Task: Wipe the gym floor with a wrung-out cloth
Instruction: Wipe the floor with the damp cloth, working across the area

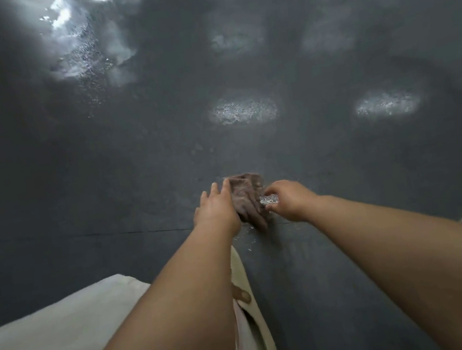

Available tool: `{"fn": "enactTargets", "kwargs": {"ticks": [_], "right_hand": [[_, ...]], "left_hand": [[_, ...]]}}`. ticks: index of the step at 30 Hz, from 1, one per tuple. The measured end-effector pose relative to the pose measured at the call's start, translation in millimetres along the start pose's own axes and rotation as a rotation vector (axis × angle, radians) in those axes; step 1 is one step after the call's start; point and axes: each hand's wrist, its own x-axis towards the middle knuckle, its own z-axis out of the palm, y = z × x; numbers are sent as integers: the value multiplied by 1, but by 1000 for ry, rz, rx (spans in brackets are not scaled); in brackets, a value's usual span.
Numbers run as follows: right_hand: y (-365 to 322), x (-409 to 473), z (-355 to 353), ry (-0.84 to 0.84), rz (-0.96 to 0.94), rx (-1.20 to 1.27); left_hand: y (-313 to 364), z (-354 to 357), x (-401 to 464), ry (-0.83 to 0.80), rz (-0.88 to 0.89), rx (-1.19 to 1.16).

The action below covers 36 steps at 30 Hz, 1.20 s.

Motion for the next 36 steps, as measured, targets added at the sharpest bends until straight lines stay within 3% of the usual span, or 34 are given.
{"fn": "enactTargets", "kwargs": {"ticks": [12, 19, 31, 36], "right_hand": [[22, 0, -25, 63, 23, 197], [28, 31, -16, 89, 33, 231], [20, 108, 12, -33, -1, 152], [17, 113, 24, 44, -146, 148]], "left_hand": [[25, -8, -28, 60, -122, -4], [23, -2, 7, 55, -177, -50], [3, 9, 106, 50, -85, -81], [3, 22, 129, 51, -93, -108]]}}
